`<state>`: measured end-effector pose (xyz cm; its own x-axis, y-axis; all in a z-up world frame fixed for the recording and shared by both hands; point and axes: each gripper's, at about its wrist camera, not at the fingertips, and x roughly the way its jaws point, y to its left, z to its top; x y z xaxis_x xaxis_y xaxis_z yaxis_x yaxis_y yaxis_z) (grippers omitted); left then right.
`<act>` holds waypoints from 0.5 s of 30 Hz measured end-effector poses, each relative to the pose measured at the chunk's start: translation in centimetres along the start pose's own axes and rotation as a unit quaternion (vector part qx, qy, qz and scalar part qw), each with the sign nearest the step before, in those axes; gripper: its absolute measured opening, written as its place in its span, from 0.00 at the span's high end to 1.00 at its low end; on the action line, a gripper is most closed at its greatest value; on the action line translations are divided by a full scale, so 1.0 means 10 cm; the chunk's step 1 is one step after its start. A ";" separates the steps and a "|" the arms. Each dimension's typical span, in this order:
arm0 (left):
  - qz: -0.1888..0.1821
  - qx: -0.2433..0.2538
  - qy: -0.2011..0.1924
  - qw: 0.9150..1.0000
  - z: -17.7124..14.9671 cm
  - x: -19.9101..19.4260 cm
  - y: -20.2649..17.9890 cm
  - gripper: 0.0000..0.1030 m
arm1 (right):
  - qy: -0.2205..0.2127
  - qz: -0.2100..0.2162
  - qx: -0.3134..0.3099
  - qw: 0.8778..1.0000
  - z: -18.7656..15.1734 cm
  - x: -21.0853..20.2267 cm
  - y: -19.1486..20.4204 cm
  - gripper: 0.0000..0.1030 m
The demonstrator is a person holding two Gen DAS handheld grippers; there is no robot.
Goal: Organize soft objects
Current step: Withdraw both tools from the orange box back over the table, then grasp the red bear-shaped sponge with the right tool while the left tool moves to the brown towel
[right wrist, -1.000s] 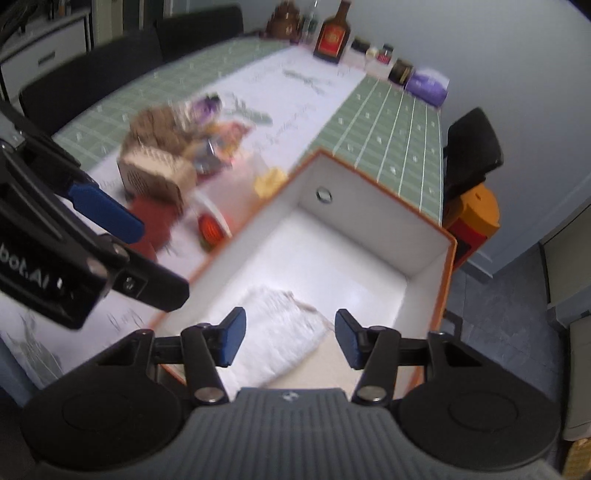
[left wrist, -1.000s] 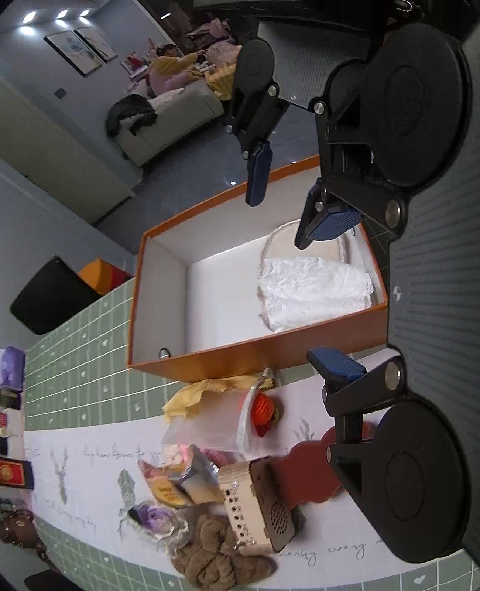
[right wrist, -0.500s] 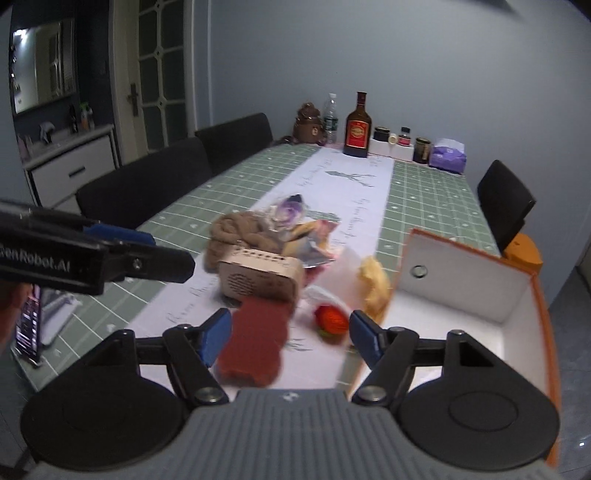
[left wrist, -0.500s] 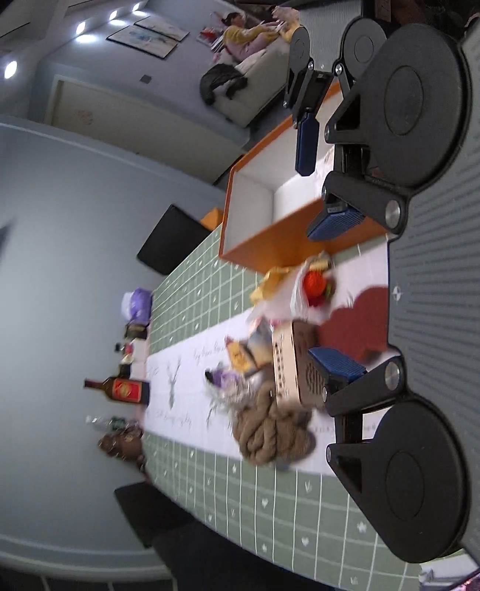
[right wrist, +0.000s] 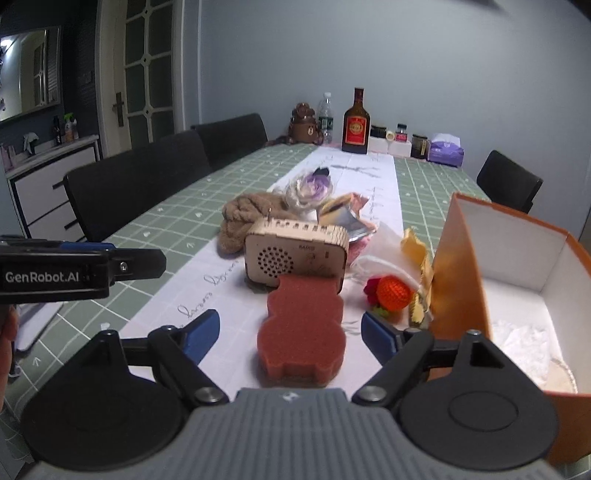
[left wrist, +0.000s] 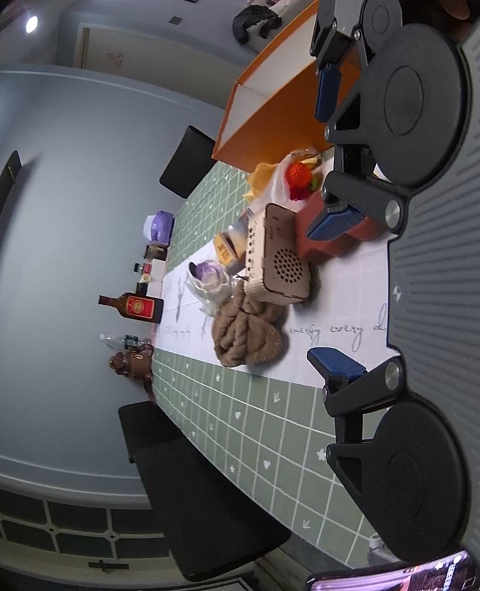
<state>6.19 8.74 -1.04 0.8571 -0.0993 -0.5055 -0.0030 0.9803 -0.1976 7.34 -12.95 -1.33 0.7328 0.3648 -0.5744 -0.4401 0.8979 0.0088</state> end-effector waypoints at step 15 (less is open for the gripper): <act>0.081 0.127 0.042 0.988 0.22 0.77 0.02 0.24 | 0.098 -0.001 0.009 0.995 0.23 0.77 -0.09 0.15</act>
<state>13.96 8.60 -3.11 0.8097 0.0593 -0.5838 0.0019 0.9946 0.1037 14.55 -10.43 -3.86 0.6166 0.3101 -0.7236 -0.4282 0.9034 0.0223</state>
